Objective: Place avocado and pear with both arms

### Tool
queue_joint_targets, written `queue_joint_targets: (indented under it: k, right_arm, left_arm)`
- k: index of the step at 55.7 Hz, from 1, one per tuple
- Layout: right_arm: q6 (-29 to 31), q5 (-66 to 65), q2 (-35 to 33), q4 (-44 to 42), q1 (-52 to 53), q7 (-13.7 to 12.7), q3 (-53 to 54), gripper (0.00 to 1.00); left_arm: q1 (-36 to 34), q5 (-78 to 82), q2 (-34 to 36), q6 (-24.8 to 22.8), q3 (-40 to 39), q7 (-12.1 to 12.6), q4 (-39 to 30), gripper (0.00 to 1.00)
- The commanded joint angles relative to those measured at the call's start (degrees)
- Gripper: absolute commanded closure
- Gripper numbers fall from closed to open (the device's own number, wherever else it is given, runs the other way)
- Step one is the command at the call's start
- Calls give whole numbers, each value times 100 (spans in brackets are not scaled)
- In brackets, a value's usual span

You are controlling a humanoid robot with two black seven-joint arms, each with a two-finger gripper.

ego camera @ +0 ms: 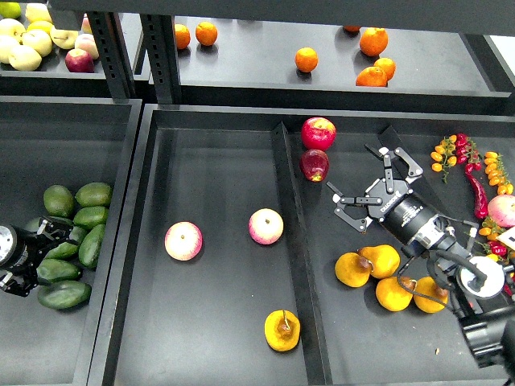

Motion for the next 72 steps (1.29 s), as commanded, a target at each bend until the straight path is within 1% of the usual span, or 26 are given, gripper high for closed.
queue_joint_targets:
  k: [1, 8, 16, 22, 29, 34, 38, 39, 40, 47, 51, 54, 56, 61, 62, 64, 66, 69, 72]
  right_arm:
    - [0, 6, -365, 147, 211, -47, -577, 0]
    - [0, 6, -489, 262, 396, -47, -859, 0]
    - [0, -3, -419, 253, 493, -47, -903, 0]
    - [0, 23, -348, 253, 475, -47, -833, 0]
    - [0, 260, -67, 209, 300, -47, -526, 0]
    - [0, 375, 380, 227, -78, -34, 203, 0]
    - [0, 375, 794, 218, -149, -34, 722, 0]
    - [0, 375, 951, 209, -157, -34, 914, 0]
    - [0, 366, 1266, 192, -192, -34, 1403, 0]
    - [0, 366, 1646, 192, -236, 1, 1970, 0]
    - [0, 366, 1840, 192, -324, 133, 2164, 0]
    - [0, 366, 1963, 209, -395, 308, 2269, 0]
    - [0, 366, 1999, 218, -421, 458, 2331, 0]
    - [0, 366, 1999, 227, -430, 1037, 2498, 0]
    - [0, 366, 1999, 227, -439, 1108, 2507, 0]
    - [0, 366, 1999, 235, -439, 1354, 2542, 0]
    - [0, 366, 1999, 236, -439, 1521, 2568, 0]
    - [0, 366, 1999, 253, -430, 1706, 2568, 0]
    - [0, 366, 1999, 271, -430, 1803, 2568, 0]
  left_arm:
    - [368, -132, -207, -1, -946, -1, 13, 1]
    - [684, -133, -374, -1, -1817, -1, 5, 1]
    - [895, -133, -532, -1, -2424, -1, -39, 1]
    - [931, -115, -498, -1, -2407, -1, -110, 1]
    - [878, -97, -471, -1, -2275, -1, -145, 1]
    - [869, -89, -453, -1, -2179, -1, -145, 1]
    - [860, -89, -445, -1, -2117, -1, -145, 1]
    - [852, -80, -445, -1, -2100, -1, -145, 1]
    - [834, -80, -436, -1, -2056, -1, -154, 1]
    - [738, -71, -436, -1, -1968, -1, -162, 1]
    - [694, -71, -427, -1, -1906, -1, -162, 1]
    - [667, -71, -427, -1, -1871, -1, -162, 1]
    - [650, -71, -427, -1, -1854, -1, -154, 1]
    - [650, -71, -436, -1, -1845, -1, -162, 1]
    - [650, -71, -436, -1, -1845, -1, -171, 1]
    - [650, -71, -436, -1, -1836, -1, -180, 1]
    - [650, -71, -436, -1, -1836, -1, -189, 1]
    - [650, -71, -436, -1, -1836, -1, -198, 1]
    - [641, -71, -436, -1, -1827, -1, -233, 1]
